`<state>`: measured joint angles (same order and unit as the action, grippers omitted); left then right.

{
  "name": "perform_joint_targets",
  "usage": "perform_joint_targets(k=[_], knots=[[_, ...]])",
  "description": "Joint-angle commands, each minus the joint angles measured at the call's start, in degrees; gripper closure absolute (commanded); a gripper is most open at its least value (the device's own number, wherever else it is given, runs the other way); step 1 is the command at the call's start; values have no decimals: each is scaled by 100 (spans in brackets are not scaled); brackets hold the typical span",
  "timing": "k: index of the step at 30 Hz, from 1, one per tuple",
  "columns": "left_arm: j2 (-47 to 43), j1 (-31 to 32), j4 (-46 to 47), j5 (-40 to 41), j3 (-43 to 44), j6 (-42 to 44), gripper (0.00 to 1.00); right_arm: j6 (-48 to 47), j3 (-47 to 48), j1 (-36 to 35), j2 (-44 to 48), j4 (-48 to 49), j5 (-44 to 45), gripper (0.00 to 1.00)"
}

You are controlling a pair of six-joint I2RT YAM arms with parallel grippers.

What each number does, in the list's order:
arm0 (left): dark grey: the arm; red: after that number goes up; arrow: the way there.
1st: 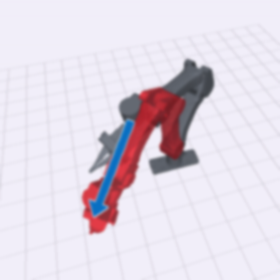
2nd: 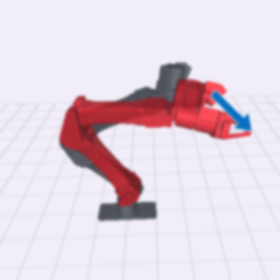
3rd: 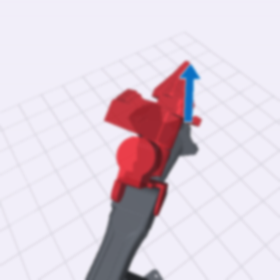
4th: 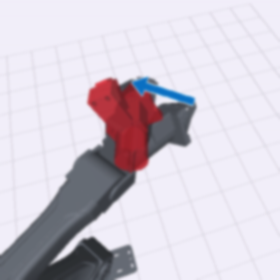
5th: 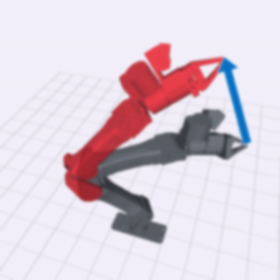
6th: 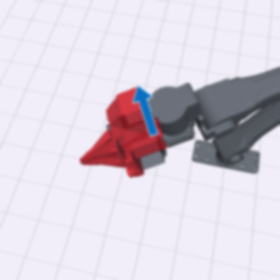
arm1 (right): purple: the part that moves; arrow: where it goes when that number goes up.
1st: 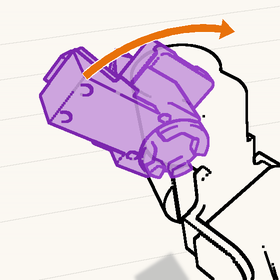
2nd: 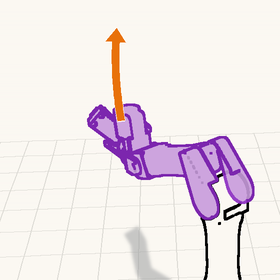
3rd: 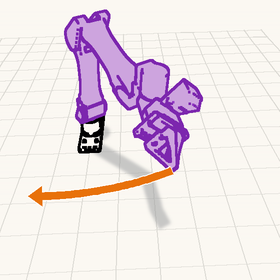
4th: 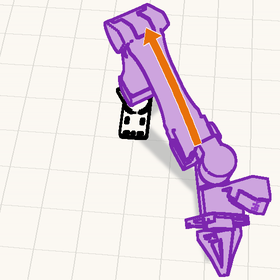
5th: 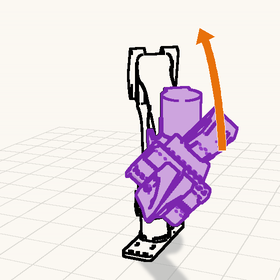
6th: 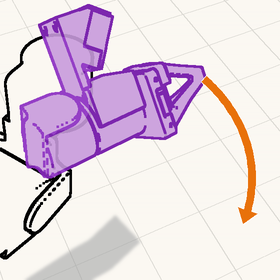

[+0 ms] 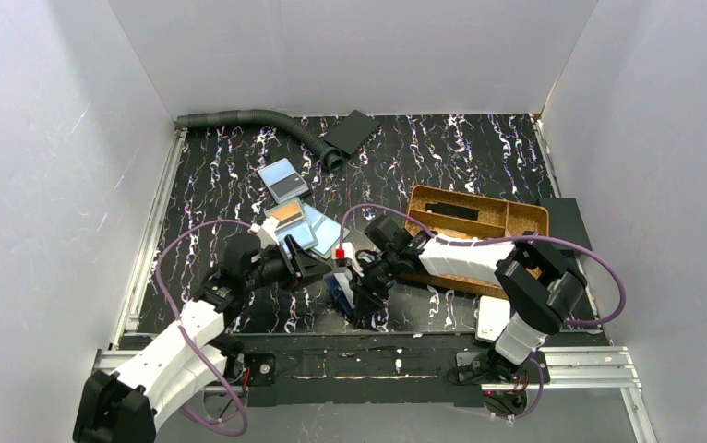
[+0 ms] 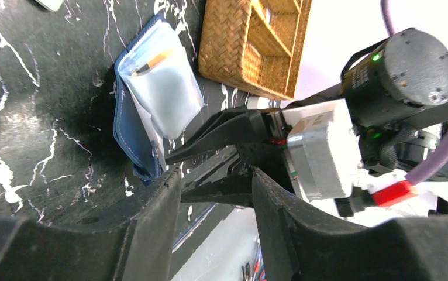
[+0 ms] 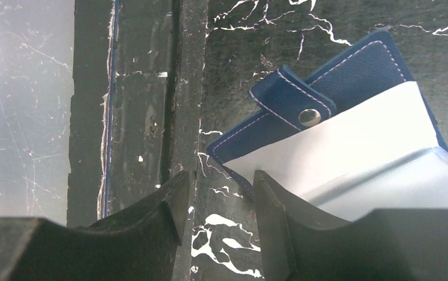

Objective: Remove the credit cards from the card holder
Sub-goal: Open the card holder at the center of the board.

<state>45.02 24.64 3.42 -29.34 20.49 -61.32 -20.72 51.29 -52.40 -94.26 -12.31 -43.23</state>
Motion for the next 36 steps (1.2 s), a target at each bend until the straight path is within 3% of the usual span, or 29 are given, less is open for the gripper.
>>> perform_joint_targets(k=[1, 8, 14, 26, 32, 36], knots=[[482, 325, 1014, -59, -161, -483, 57, 142, 171, 103, -120, 85, -240, 47], [1280, 748, 1472, 278, 41, -625, 61, 204, 136, 160, -155, 146, -256, 48], [2031, 854, 1503, 431, 179, -844, 75, 207, 133, 160, -155, 141, -267, 48], [3225, 993, 1492, 396, 295, -765, 89, 48, 182, 163, -96, 6, -210, 48], [3746, 963, 1491, 532, 211, -581, 91, -379, 327, 292, 126, -383, -345, 47], [3816, 892, 1486, 556, 193, -457, 91, -486, 351, 791, 426, -506, -738, 47]])
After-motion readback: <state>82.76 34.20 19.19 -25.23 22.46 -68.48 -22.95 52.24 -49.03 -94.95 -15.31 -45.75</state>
